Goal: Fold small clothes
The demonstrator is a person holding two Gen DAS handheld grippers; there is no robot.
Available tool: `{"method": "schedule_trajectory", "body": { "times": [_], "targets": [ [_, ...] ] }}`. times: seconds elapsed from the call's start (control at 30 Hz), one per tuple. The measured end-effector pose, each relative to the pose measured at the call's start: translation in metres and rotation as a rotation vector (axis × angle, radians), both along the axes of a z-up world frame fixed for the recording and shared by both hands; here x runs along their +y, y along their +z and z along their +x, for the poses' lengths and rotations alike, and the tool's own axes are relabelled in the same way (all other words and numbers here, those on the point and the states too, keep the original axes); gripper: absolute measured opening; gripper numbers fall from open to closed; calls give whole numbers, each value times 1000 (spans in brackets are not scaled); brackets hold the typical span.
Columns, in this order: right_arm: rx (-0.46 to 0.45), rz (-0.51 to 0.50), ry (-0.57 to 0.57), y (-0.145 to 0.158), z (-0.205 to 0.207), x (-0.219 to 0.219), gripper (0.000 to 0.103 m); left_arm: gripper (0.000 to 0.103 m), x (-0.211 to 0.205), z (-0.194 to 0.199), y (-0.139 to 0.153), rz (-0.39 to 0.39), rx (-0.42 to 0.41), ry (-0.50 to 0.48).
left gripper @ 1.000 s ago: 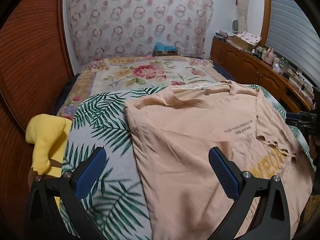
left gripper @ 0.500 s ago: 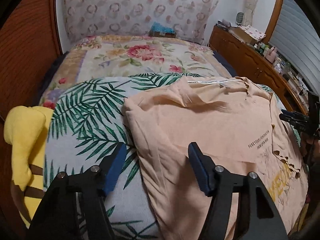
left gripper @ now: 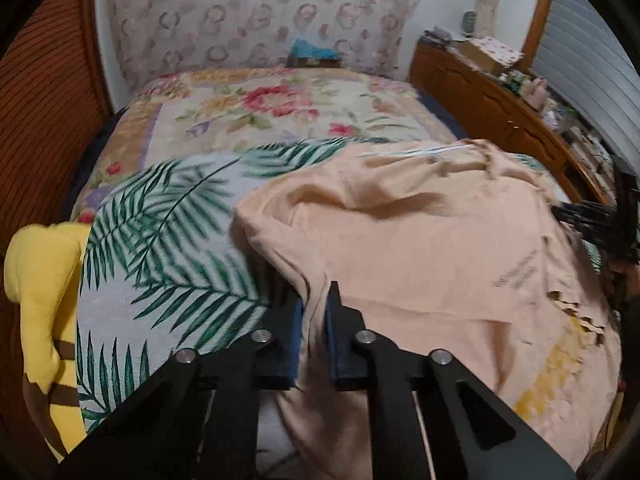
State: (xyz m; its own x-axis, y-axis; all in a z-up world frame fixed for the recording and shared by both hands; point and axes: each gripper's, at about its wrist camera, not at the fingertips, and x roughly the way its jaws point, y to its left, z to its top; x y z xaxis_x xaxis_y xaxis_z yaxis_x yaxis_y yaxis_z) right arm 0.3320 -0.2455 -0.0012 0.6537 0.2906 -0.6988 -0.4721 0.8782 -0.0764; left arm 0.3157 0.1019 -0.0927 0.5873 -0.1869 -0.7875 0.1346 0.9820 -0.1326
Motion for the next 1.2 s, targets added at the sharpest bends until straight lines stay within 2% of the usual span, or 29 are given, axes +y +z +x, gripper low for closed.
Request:
{"method": "schedule_trajectory", "body": {
  "times": [0.07, 0.13, 0.23, 0.4, 0.57, 0.7, 0.87, 0.97, 1.03, 1.1, 1.2],
  "targets": [
    [12, 0, 15, 1, -2, 3, 7, 9, -8, -6, 11, 18, -26, -18],
    [11, 32, 33, 5, -9, 4, 6, 8, -11, -13, 22, 2, -48, -31],
    [-40, 98, 51, 22, -31, 2, 6, 8, -17, -35, 44, -22, -102, -51],
    [-132, 171, 72, 56, -87, -12, 6, 8, -27, -91, 81, -44, -204, -78],
    [-162, 192, 66, 68, -150, -38, 6, 8, -32, -158, 106, -64, -287, -95],
    [-183, 208, 52, 69, -208, -65, 6, 8, -30, -210, 109, -43, -321, -72],
    [-185, 222, 43, 62, -279, -87, 6, 8, -29, -269, 102, -38, -325, -51],
    [-186, 177, 45, 64, -328, -98, 6, 8, -28, -298, 109, -18, -337, -47],
    [-182, 161, 51, 73, -347, -101, 6, 8, -26, -311, 113, -24, -339, -40],
    [-190, 126, 65, 83, -363, -99, 6, 8, -27, -322, 112, 10, -329, -42],
    [-169, 150, 82, 88, -379, -99, 6, 8, -25, -333, 107, 15, -321, -25]
  ]
}}
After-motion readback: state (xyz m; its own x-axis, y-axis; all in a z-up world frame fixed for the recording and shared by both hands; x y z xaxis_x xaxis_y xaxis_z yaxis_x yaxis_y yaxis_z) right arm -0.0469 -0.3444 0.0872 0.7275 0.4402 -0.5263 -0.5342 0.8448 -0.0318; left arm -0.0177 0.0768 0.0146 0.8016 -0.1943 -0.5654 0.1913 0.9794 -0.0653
